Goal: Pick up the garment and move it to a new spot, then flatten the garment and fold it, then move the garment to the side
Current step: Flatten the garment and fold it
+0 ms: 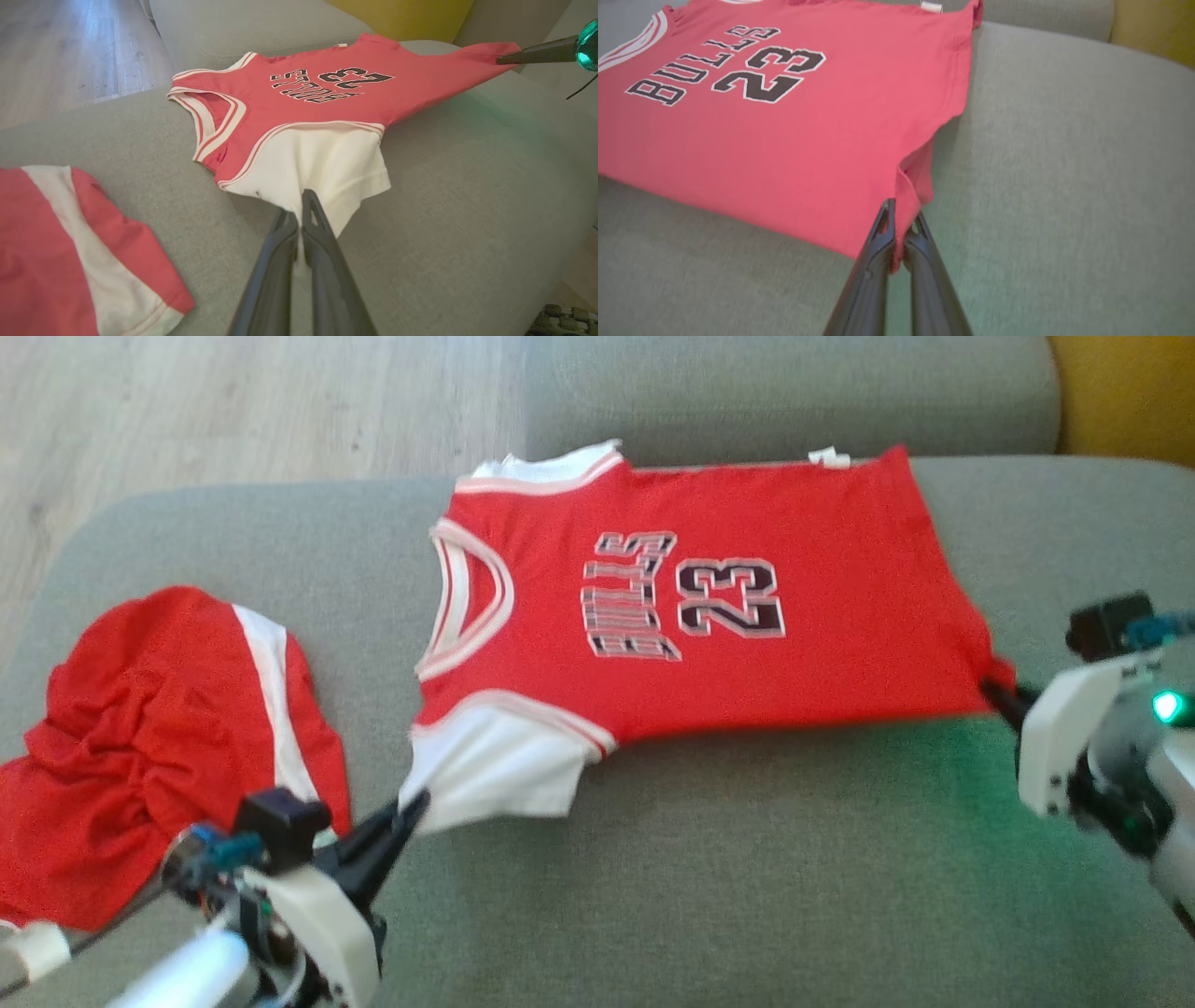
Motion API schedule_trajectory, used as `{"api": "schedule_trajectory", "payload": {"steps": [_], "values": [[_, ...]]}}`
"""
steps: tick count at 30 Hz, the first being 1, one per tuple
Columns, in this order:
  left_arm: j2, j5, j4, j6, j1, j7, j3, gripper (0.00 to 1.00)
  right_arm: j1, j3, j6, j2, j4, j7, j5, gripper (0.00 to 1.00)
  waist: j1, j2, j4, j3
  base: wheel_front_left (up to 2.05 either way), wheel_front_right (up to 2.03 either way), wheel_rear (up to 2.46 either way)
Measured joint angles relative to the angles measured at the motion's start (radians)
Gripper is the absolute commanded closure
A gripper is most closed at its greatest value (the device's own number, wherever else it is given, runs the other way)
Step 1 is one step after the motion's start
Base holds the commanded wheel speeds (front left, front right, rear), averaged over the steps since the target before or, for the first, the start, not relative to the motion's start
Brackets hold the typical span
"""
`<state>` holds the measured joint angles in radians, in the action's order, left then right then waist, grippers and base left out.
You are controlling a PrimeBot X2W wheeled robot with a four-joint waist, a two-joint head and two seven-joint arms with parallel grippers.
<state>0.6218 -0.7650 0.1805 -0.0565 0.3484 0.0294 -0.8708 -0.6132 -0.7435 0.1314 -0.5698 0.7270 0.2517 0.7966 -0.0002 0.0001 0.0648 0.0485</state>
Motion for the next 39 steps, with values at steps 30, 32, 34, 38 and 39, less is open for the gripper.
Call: {"api": "schedule_trajectory", "payload": {"steps": [30,32,34,38,39], "values": [[0.135,0.069,-0.188,0.026,0.154,0.228,-0.006,1.00,-0.009,0.136,0.000,-0.073,-0.242,0.344,0.034,1.00,0.0004,0.0000,-0.013,0.122,0.00,0.00,0.00],[0.121,0.059,-0.163,0.004,0.194,0.251,-0.007,1.00,-0.027,0.140,0.000,-0.063,-0.230,0.367,0.009,1.00,0.0004,0.0000,-0.013,0.146,0.00,0.00,0.00],[0.107,0.060,-0.136,-0.016,0.236,0.269,-0.010,1.00,-0.047,0.149,0.000,-0.056,-0.217,0.385,-0.010,1.00,0.0005,0.0000,-0.013,0.168,0.00,0.00,0.00],[0.083,0.061,-0.064,-0.044,0.332,0.298,-0.016,1.00,-0.090,0.169,0.000,-0.036,-0.201,0.407,-0.037,1.00,0.0005,0.0000,-0.012,0.208,0.00,0.00,0.00],[0.078,0.061,-0.045,-0.050,0.354,0.308,-0.019,1.00,-0.100,0.171,0.000,-0.031,-0.199,0.412,-0.043,1.00,0.0005,0.0000,-0.013,0.217,0.00,0.00,0.00]]}}
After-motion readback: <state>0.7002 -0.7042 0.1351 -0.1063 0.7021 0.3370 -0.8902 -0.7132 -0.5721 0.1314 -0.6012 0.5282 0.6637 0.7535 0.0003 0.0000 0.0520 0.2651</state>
